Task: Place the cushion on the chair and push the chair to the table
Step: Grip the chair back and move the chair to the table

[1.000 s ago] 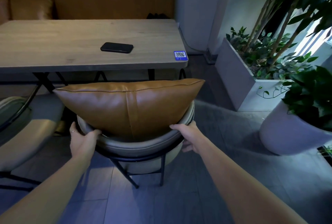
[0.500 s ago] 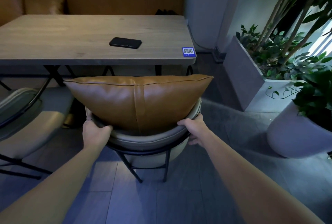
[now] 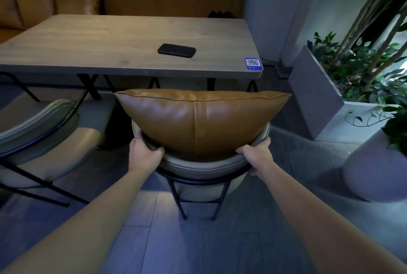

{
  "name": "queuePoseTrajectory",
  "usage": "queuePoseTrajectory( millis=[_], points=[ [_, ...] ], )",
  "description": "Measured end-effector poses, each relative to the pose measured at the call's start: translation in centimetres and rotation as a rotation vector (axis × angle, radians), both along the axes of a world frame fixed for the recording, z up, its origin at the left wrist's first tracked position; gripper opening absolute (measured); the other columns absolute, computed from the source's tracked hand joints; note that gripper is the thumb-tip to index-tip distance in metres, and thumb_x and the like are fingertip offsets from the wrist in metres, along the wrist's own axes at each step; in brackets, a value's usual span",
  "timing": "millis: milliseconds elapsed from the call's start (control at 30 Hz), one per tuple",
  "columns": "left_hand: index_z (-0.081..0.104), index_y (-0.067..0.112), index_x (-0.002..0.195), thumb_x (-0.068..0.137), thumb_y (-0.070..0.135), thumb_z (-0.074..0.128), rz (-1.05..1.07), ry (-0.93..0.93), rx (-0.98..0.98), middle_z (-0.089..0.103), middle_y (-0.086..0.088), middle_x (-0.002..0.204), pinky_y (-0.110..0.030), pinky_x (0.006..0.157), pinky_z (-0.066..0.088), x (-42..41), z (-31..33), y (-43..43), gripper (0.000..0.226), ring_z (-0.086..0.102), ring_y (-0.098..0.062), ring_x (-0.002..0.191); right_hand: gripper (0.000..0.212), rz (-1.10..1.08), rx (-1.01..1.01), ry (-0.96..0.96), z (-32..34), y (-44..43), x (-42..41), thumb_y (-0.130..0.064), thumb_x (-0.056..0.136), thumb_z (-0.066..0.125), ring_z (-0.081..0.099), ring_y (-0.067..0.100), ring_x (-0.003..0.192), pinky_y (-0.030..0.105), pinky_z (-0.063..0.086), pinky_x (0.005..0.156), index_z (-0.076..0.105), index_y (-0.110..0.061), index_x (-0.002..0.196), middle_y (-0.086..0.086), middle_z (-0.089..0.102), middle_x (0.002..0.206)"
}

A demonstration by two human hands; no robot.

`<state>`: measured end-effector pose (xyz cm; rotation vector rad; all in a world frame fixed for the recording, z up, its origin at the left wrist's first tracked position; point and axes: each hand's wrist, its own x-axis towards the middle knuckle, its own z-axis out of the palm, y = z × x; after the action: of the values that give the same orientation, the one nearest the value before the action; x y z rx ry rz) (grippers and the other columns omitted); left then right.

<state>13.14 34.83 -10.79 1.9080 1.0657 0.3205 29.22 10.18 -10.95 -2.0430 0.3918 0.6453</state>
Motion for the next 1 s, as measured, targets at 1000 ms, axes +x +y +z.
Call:
queuePoseTrajectory(
  millis=[1000],
  points=[
    [0.027, 0.027, 0.158, 0.088, 0.039, 0.075, 0.134, 0.011, -0.400, 0.055, -0.010, 0.146, -0.048, 0.084, 0.060, 1.1, -3.1, 2.2, 0.085, 0.057, -0.036, 0.127, 0.124, 0.002, 0.006, -0.043, 1.0, 1.2, -2.0, -0.015, 0.088, 0.076, 0.044, 0.043, 0.139, 0.059, 0.057, 0.092, -0.020, -0.032, 0.163, 0.015, 0.037, 0.162]
  ],
)
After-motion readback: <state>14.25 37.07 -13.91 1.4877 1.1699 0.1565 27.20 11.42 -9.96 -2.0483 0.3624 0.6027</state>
